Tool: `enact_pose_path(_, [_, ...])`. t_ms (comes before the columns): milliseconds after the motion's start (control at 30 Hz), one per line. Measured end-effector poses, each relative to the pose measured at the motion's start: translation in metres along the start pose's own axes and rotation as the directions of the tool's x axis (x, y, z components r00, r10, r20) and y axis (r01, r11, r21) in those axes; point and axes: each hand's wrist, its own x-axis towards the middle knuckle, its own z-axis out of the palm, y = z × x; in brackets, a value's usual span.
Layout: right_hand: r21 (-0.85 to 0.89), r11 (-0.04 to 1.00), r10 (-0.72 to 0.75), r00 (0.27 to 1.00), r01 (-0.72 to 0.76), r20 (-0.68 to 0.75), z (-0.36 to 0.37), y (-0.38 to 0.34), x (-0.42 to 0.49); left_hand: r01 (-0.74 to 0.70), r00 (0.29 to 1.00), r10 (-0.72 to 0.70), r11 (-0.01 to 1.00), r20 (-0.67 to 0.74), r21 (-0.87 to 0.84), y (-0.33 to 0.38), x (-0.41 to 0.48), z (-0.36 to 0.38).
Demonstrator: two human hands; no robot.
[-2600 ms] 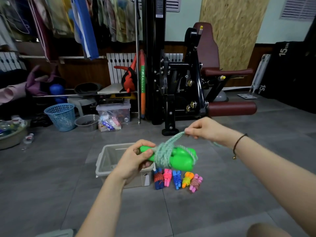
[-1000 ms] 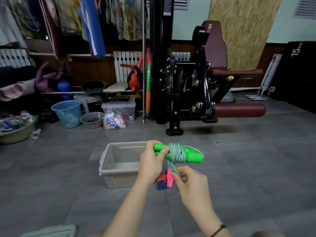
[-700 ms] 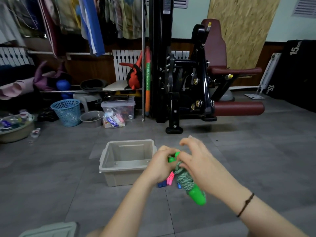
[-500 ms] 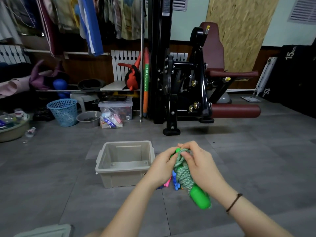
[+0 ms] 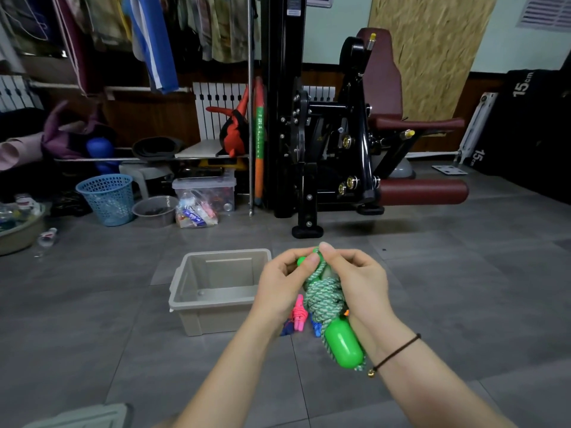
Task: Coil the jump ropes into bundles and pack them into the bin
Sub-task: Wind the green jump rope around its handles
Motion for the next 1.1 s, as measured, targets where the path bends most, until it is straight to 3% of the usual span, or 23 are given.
enact_pose_path(133, [0.03,0.999,-0.009,0.997,0.012,-0.078,0.007,0.01,-0.002,-0.042,0.993,0.065,0.974,-0.099,0.225,-0.005,-0.003,0.003])
enact_pose_path(367, [0.182,0.982,0.061,0.997,-0.054,-0.036,0.012,0.012,0.001,-0.006,0.979,0.022,0.997,-0.203,0.08,0.002,-0.001,0.007])
enact_pose_path(633, [0.215,0.976,0.043,0.999,-0.044,0.012,0.012,0.005,0.005,-0.118,0.981,0.138,0.982,-0.136,0.149,0.007,0.006,0.005])
enact_pose_path(733, [0.136,0.989,-0.061,0.997,0.053,0.052,0.012,0.003,0.004,-0.158,0.968,0.185,0.975,-0.168,0.158,0.009,0.006,0.003])
enact_pose_path(833, [-0.179,0.971,-0.14,0.982,0.161,0.128,0.0,0.006,0.005,-0.201,0.924,0.234,0.97,-0.304,0.137,0.013,0.009,-0.001])
enact_pose_path(900, [-0.346,0.937,0.002,0.988,0.052,0.154,-0.011,0.011,0.003,-0.219,0.884,0.23,0.973,-0.408,0.073,0.015,0.013,-0.003])
enact_pose_path(1000, [-0.249,0.908,0.381,0.911,-0.337,0.158,-0.016,0.016,-0.001,-0.212,0.907,0.203,0.977,-0.369,0.015,0.015,0.013,-0.002])
enact_pose_path(1033, [-0.223,0.907,0.394,0.907,-0.357,0.148,-0.016,0.015,-0.003,-0.194,0.921,0.196,0.98,-0.336,0.04,0.013,0.012,-0.001])
enact_pose_path(1100, [-0.29,0.923,0.282,0.958,-0.254,0.06,-0.016,0.015,0.001,-0.154,0.933,0.21,0.967,-0.293,0.204,0.009,0.01,-0.004])
